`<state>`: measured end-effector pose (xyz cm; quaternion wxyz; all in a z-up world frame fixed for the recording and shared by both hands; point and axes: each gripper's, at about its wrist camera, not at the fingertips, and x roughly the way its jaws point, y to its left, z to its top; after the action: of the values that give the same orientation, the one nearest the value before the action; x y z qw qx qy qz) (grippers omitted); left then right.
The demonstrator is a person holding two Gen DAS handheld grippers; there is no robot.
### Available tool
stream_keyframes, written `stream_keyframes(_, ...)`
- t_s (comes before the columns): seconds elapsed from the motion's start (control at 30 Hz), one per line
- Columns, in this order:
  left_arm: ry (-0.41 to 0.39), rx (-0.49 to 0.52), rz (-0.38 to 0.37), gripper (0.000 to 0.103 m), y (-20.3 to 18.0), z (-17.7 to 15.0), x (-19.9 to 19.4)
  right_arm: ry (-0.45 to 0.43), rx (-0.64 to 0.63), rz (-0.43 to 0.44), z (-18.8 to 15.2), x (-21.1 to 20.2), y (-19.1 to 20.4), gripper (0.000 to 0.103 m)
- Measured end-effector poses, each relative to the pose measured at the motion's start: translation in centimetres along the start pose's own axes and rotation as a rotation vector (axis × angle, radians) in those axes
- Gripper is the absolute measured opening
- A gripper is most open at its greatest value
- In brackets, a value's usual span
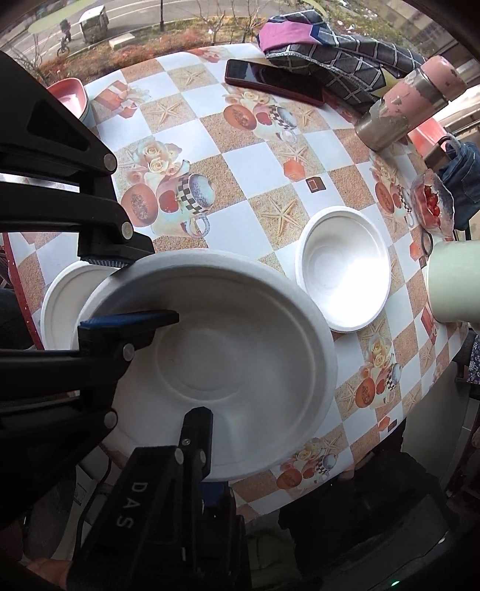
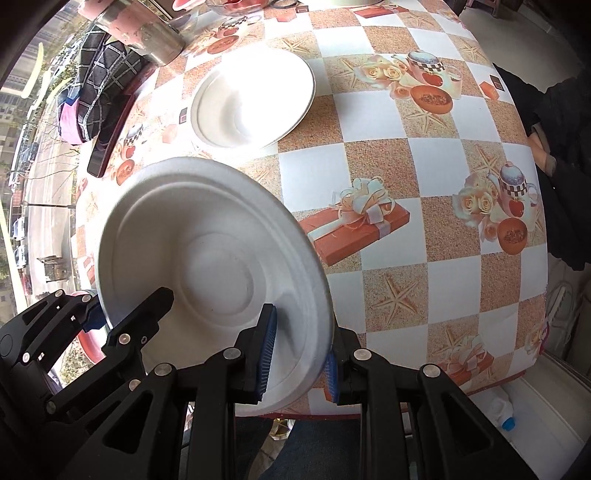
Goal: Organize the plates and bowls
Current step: 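Lift the white plate with both tools and carry it over the plate stack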
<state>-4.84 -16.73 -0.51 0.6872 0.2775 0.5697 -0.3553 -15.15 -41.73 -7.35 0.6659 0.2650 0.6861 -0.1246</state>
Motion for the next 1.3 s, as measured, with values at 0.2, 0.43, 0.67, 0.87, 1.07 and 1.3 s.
stream_keyframes(0.2,-0.002,-0.002,0.01,0.023,1.9,-2.0,-1.1,0.006,-0.037,0.004,-1.7,-0.2,2.6,0.025)
stream_keyframes(0.43,0.0,0.014,0.021,0.023,3.2,-4.2,-2.0,0.017,-0.062,0.016,-3.5,0.0,4.8,0.025)
stream_keyframes(0.67,0.008,0.056,0.022,0.023,3.9,-5.5,-2.2,0.024,-0.057,0.02,-4.7,0.4,6.2,0.025)
stream_keyframes(0.87,0.017,0.099,0.008,0.023,3.9,-6.4,-2.0,0.039,-0.034,0.025,-5.6,0.8,6.5,0.026)
stream_keyframes(1.07,0.042,0.106,-0.037,0.023,4.1,-7.4,-1.3,0.058,-0.025,0.019,-6.9,1.4,6.7,0.026)
stream_keyframes(1.3,0.12,0.137,-0.063,0.023,3.2,-8.3,0.4,0.115,0.023,0.031,-8.0,3.4,5.8,0.026)
